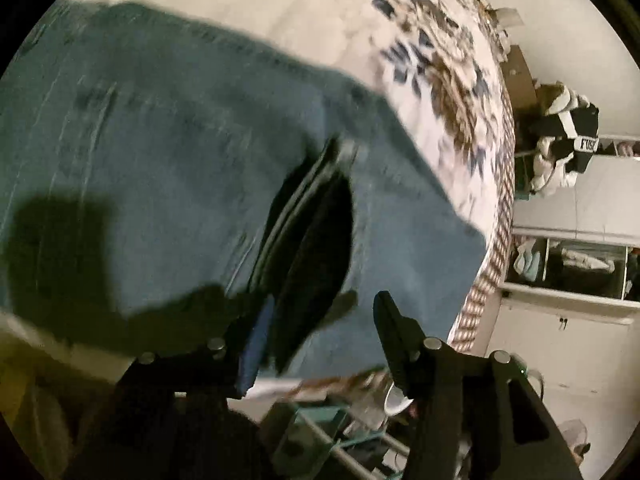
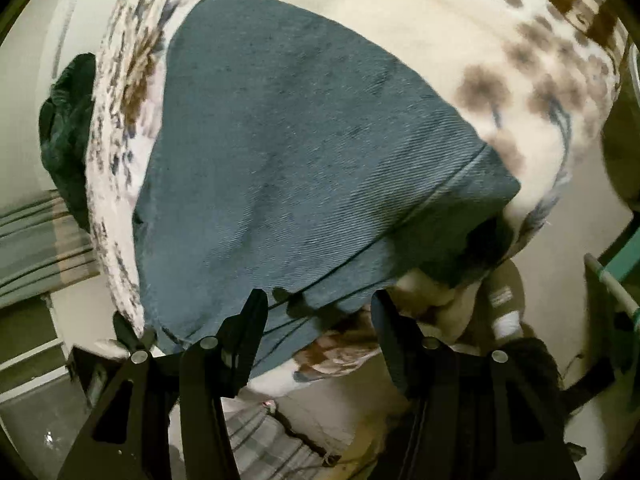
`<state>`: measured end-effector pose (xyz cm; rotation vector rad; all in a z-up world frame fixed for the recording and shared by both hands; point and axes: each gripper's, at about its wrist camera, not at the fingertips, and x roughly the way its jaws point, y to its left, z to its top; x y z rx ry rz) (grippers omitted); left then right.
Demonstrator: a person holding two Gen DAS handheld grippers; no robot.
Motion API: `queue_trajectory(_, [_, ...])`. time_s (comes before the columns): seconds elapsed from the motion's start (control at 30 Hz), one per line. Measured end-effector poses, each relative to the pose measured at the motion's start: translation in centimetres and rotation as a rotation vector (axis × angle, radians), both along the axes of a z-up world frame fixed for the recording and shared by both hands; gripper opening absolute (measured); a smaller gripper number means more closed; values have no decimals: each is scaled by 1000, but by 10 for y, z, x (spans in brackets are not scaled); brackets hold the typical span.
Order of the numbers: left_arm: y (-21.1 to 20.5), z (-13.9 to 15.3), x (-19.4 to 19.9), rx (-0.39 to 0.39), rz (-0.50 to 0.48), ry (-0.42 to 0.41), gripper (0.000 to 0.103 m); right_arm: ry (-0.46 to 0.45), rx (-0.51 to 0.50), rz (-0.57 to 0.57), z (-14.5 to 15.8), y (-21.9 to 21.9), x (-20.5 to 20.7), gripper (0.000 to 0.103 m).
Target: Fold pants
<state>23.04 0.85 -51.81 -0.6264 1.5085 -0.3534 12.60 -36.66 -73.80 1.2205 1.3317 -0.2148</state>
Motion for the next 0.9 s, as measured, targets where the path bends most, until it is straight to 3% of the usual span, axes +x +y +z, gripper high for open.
queue_trajectory(0.07, [-8,-4,13,8,-17,-9,49,-22,26,-33,0,1,-3,54])
queue_trajectory(0.2, [-32,-18,36,63,-102,-61,44,-39,31,-74,-4,4,0,29])
queue_trajectory(0.23, [-37,-21,40,86,-121,-80,26,-23,12,-72,-5,6,0,21])
queue_trajectory(0.27, [-39,-22,43,107,-140,-98,23,8,-19,-66,-7,7,0,9])
queue_trajectory(0.3, [-38,-25,45,115,-151,-101,23,28,-31,-65,-9,8,-2,7])
queue_trajectory(0.4, [-35,-32,51,118,-147,-85,23,59,-79,-26,-11,10,-6,6])
queue_trajectory(0.5, [-32,-32,51,106,-129,-70,23,80,-64,-10,-14,9,-12,5])
queue_trajectory(0.63, [-28,-26,50,85,-105,-66,24,25,45,-50,-12,1,-20,7])
queue_trajectory(0.67, [-25,-25,49,75,-96,-60,24,12,67,-61,-9,0,-20,11])
queue_trajectory(0.77, [-20,-19,45,40,-81,-50,24,-27,108,-102,-5,-3,-16,36])
queue_trajectory(0.9, [-10,-11,24,37,-69,-21,30,-20,142,-139,-12,-2,-8,40])
